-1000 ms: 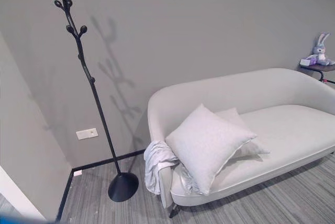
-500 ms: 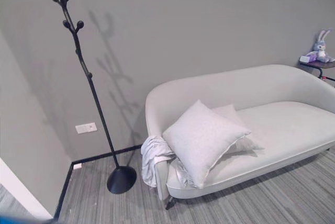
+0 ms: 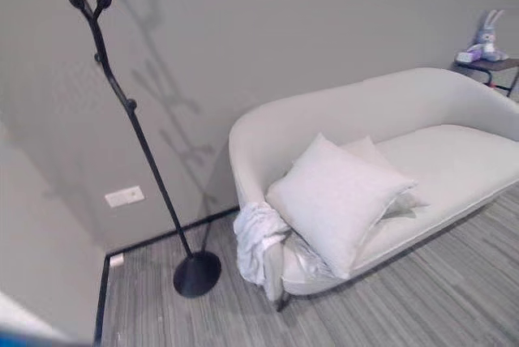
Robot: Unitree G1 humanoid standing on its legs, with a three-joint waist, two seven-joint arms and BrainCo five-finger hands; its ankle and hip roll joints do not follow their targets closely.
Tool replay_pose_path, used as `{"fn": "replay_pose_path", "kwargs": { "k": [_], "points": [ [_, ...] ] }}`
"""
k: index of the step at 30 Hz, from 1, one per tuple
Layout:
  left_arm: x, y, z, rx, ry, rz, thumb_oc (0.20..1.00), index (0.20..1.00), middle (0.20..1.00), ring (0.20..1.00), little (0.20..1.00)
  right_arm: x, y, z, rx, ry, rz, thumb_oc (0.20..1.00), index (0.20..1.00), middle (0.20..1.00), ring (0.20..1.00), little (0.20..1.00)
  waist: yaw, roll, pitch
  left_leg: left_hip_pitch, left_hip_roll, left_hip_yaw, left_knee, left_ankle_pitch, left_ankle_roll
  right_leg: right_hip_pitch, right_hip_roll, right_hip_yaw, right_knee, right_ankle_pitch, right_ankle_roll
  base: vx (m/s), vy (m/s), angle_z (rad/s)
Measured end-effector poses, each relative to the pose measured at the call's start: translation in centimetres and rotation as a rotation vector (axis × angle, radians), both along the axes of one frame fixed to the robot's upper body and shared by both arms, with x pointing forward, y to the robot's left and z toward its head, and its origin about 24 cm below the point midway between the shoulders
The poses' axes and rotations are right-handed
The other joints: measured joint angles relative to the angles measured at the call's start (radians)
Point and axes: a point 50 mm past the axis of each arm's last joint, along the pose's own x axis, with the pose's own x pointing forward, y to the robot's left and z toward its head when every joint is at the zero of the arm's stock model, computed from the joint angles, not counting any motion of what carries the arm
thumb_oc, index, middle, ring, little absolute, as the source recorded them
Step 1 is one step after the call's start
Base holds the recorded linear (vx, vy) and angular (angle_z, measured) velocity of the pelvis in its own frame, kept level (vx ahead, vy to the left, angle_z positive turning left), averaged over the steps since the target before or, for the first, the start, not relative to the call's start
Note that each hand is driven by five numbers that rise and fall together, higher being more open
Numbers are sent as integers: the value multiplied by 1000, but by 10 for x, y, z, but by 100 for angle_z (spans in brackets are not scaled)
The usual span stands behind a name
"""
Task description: Hang the clothes on the sofa on the clothes rack.
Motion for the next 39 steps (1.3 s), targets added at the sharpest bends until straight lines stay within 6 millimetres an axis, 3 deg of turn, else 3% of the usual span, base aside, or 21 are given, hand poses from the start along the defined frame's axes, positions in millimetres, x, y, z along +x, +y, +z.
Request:
{"fn": "replay_pose_path", "kwargs": {
  "k": [1,4,6,9,13,14,17,18,19,20,22,23,26,28,29,31,33,34,36,37,39],
  "points": [
    [9,11,4,41,-27,-71,1000,1000,1000,1000,1000,-11,14,-3,42,27,10,1000,1000,1000,1000,1000,-1,-40,-27,13,-60,17,-11,-11,37,-4,-50,-26,9,43,52,265,172,-8],
    [27,12,8,64,-76,-144,1000,1000,1000,1000,1000,-16,20,-4,57,40,5,1000,1000,1000,1000,1000,0,-41,-33,16,-95,21,-5,-23,71,-23,-82,-30,41,81,97,195,151,6],
    [36,11,10,78,-93,-199,1000,1000,1000,1000,1000,-10,20,-4,57,21,-11,1000,1000,1000,1000,1000,0,-43,-37,15,-117,24,4,-44,100,-36,-98,-29,66,105,122,148,144,4],
    [36,6,9,68,-93,-207,1000,1000,1000,1000,1000,-3,15,-3,35,17,-35,1000,1000,1000,1000,1000,4,-37,-42,16,-147,30,11,-64,121,-45,-116,-28,98,116,144,154,169,9],
    [24,5,6,66,-52,-194,1000,1000,1000,1000,1000,8,-3,1,-23,-12,-56,1000,1000,1000,1000,1000,7,-11,-65,12,-168,45,20,-84,132,-97,-137,-23,180,121,154,140,185,-3],
    [23,3,5,65,-46,-181,1000,1000,1000,1000,1000,20,-10,3,-54,-63,-48,1000,1000,1000,1000,1000,6,2,-67,13,-168,44,12,-96,136,-168,-141,-36,308,117,157,115,175,-2],
    [12,7,4,63,-24,-127,1000,1000,1000,1000,1000,40,-13,6,-90,-128,-28,1000,1000,1000,1000,1000,17,-1,-67,49,-202,54,7,-122,158,-217,-173,-52,423,143,136,158,169,-17],
    [9,9,3,62,-18,-104,1000,1000,1000,1000,1000,48,-14,8,-110,-147,-4,1000,1000,1000,1000,1000,27,0,-66,69,-216,63,-10,-133,164,-234,-191,-70,458,155,122,142,96,-23],
    [4,12,3,72,-7,-87,1000,1000,1000,1000,1000,61,-12,10,-147,-168,132,1000,1000,1000,1000,1000,29,1,-66,83,-227,66,-14,-148,174,-255,-213,-93,510,176,94,128,67,-17],
    [0,14,3,82,6,-81,1000,1000,1000,1000,1000,71,-8,12,-167,-203,226,1000,1000,1000,1000,1000,28,-2,-63,90,-229,66,-14,-151,178,-275,-218,-100,545,175,94,126,27,-7],
    [-6,19,3,99,24,-71,1000,1000,1000,1000,1000,90,-3,19,-206,-288,330,1000,1000,1000,1000,1000,28,-5,-59,95,-227,68,-14,-157,186,-305,-204,-109,557,155,106,110,-25,-11],
    [-10,20,3,105,18,-38,1000,1000,1000,1000,1000,123,0,43,-293,-465,446,1000,1000,1000,1000,1000,21,3,-39,95,-223,78,-14,-151,196,-340,-184,-127,525,105,106,111,-59,-13],
    [-12,22,3,112,9,-24,1000,1000,1000,1000,1000,150,-7,75,-459,-614,587,1000,1000,1000,1000,1000,0,-19,-17,101,-216,77,-13,-141,196,-346,-147,-157,350,110,104,109,-83,6],
    [-8,18,3,106,2,-24,1000,1000,1000,1000,1000,166,-21,99,-594,-654,711,1000,1000,1000,1000,1000,-6,-16,2,104,-202,74,-13,-151,196,-352,-116,-165,209,122,108,93,-98,-4],
    [1,15,4,106,-17,-30,1000,1000,1000,1000,1000,182,-42,132,-784,-708,788,1000,1000,1000,1000,1000,-25,-15,38,122,-192,77,-12,-140,181,-351,-98,-169,66,189,112,95,-122,13],
    [7,16,6,116,-40,-39,1000,1000,1000,1000,1000,184,-58,142,-889,-677,776,1000,1000,1000,1000,1000,-32,-35,43,147,-189,69,-14,-148,172,-351,-96,-192,33,238,111,105,-136,16],
    [10,17,8,126,-64,-34,1000,1000,1000,1000,1000,186,-65,152,-965,-670,795,1000,1000,1000,1000,1000,-28,-61,45,173,-189,62,-14,-169,149,-335,-93,-185,-21,270,122,107,-143,-1],
    [10,16,8,124,-65,-29,1000,1000,1000,1000,1000,187,-66,156,-990,-675,803,1000,1000,1000,1000,1000,-29,-62,44,180,-184,52,-15,-173,140,-325,-89,-183,-34,314,126,126,-160,6],
    [9,5,6,95,-61,-20,1000,1000,1000,1000,1000,189,-73,171,-1086,-678,847,1000,1000,1000,1000,1000,-41,-24,47,184,-141,25,-14,-169,102,-288,-35,-177,-64,380,117,138,-175,21],
    [9,-1,5,79,-61,-20,1000,1000,1000,1000,1000,192,-76,181,-1135,-686,888,1000,1000,1000,1000,1000,-39,15,48,184,-111,13,-14,-162,85,-276,-2,-186,-70,370,89,137,-166,17],
    [7,-5,3,70,-52,-20,1000,1000,1000,1000,1000,191,-81,183,-1164,-661,937,1000,1000,1000,1000,1000,-30,41,50,196,-81,-20,-8,-148,63,-249,27,-204,-70,355,71,88,-133,13]
  ]
}}
